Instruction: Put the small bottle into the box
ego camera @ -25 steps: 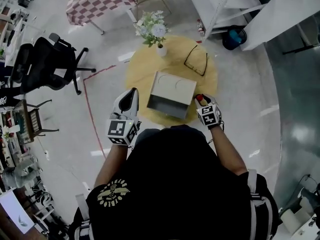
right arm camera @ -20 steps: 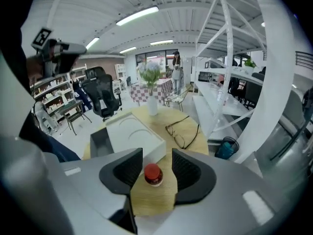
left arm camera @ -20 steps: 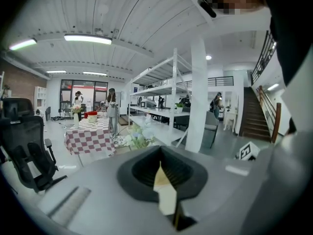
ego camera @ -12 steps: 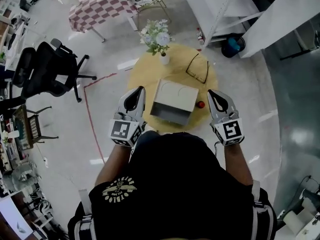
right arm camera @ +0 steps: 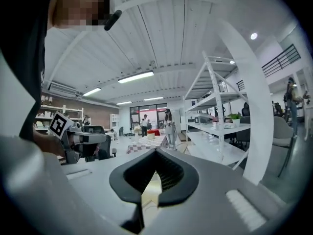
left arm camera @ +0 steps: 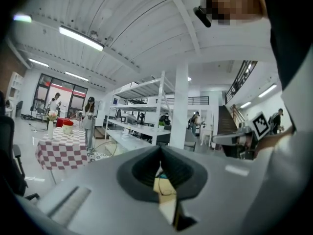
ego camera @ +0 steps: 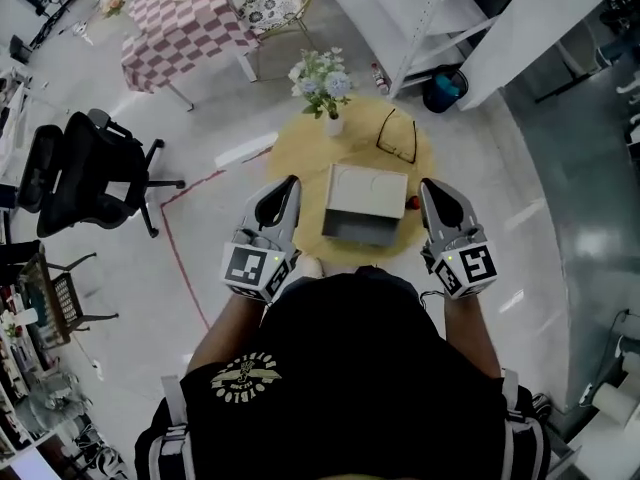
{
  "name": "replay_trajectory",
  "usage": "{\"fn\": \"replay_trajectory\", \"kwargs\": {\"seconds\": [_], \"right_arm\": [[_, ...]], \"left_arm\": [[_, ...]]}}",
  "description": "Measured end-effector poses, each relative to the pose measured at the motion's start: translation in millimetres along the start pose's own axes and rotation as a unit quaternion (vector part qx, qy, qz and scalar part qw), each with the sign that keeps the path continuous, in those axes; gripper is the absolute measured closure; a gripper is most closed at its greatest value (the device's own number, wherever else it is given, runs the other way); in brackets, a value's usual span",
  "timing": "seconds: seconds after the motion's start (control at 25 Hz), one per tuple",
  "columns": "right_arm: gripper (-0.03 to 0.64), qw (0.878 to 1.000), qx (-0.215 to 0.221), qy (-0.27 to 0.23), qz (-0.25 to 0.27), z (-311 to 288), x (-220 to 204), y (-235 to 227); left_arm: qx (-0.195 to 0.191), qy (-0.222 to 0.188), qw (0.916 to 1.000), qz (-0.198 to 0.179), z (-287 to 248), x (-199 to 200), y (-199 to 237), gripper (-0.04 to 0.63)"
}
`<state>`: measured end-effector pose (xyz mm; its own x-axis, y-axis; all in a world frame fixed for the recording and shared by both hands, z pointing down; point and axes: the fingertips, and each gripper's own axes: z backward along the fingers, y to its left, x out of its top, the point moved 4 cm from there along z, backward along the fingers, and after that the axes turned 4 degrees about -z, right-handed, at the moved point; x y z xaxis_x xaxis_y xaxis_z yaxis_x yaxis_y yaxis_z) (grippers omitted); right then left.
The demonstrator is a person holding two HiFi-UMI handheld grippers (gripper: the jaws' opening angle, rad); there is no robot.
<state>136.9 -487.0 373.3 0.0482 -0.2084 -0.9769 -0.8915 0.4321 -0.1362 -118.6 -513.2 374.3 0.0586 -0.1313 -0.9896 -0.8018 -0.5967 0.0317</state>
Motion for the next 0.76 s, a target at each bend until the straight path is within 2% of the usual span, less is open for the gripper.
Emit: {"fn": "replay_trajectory", "kwargs": {"seconds": [0.16,0.4,0.52,0.76], "right_arm": [[0.611,0.999,-0.037,0.006,0.001,10,-2,28],[0.611,0.997,-0.080,0.004,0.018,33,5,52],[0.611,0.996,-0.082,0.007,0.030,52,7,51],[0.611,0.996,-0.077,0.016,0.035,92,3,33]], "left_arm": [[-0.035,-0.021,0.9991,-0.011,10,1,13,0.595],[-0.078,-0.024,0.9966,0.009,13,-9,12,0.595],[-0.096,-0.019,0.9951,0.010,8,-9,-8,0.595],[-0.107,-0.002,0.9942,0.013,-3,-14,-56,0.595]]}}
